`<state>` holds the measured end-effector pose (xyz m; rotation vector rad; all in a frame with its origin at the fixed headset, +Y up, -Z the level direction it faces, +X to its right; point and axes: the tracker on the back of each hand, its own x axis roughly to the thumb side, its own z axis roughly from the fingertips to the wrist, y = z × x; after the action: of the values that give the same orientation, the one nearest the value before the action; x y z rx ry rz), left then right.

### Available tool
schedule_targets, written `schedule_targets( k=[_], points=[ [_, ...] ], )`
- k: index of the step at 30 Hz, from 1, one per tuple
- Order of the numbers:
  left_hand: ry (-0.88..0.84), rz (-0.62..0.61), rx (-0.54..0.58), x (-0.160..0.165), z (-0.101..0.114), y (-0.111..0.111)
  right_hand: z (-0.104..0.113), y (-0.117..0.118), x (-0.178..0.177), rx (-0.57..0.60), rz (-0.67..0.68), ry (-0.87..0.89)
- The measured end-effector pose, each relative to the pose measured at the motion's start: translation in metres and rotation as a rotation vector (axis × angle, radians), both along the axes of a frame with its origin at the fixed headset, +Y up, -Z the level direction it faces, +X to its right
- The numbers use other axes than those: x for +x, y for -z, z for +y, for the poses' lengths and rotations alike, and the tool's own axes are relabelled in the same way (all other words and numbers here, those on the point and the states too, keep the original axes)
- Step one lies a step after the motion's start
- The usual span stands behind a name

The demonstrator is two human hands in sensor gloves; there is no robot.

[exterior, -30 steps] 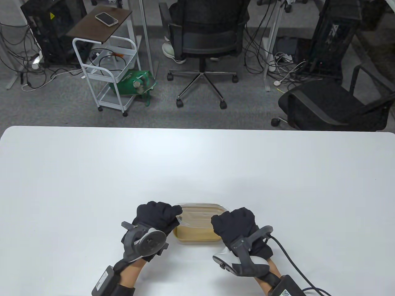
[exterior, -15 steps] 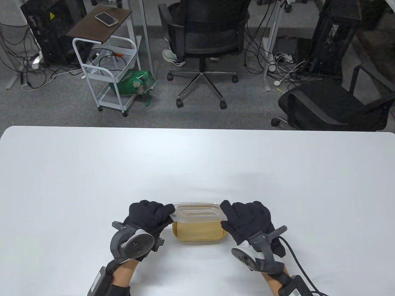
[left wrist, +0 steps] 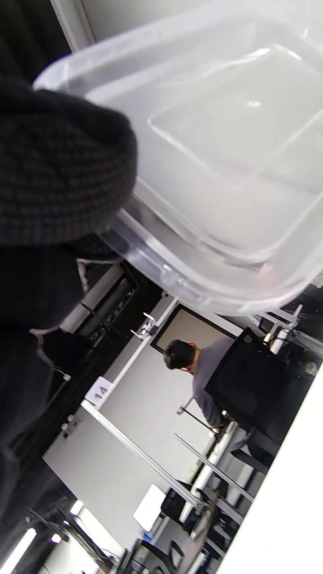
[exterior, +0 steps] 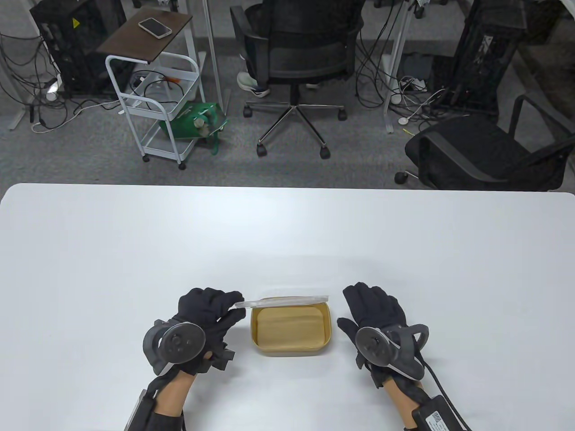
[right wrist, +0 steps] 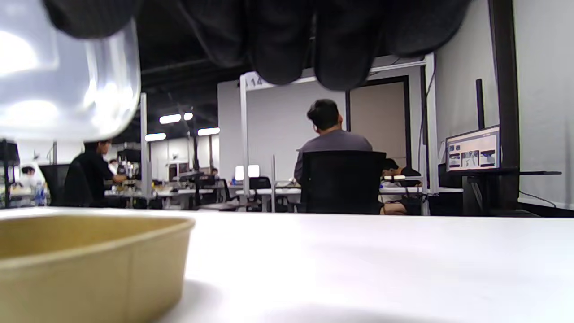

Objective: Cover the takeout box

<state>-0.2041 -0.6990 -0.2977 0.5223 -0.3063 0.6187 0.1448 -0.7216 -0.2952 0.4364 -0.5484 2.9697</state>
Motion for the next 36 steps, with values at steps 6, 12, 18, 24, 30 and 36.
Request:
schedule_targets(
  k=[6, 12, 18, 24, 30, 36],
  points=[
    [-0.212, -0.069, -0.224, -0.004, -0.013, 0.015, -0.001, 0.004, 0.006, -0.028, -0.021, 0.008],
    [-0.370, -0.086, -0.486, 0.003, -0.036, 0.027, -0.004, 0.009, 0.012, -0.055, -0.045, 0.004],
    [-0.393, -0.084, -0.624, 0.008, -0.054, 0.035, -0.004, 0.011, 0.016, -0.066, -0.059, 0.012],
    [-0.340, -0.069, -0.687, 0.016, -0.065, 0.040, -0.004, 0.011, 0.016, -0.069, -0.059, 0.012],
    [-0.328, -0.016, -0.730, 0.011, -0.071, 0.043, -0.004, 0.010, 0.014, -0.083, -0.056, 0.001],
    [-0.310, 0.014, -0.759, 0.009, -0.076, 0.045, -0.004, 0.010, 0.014, -0.092, -0.054, -0.004]
  ],
)
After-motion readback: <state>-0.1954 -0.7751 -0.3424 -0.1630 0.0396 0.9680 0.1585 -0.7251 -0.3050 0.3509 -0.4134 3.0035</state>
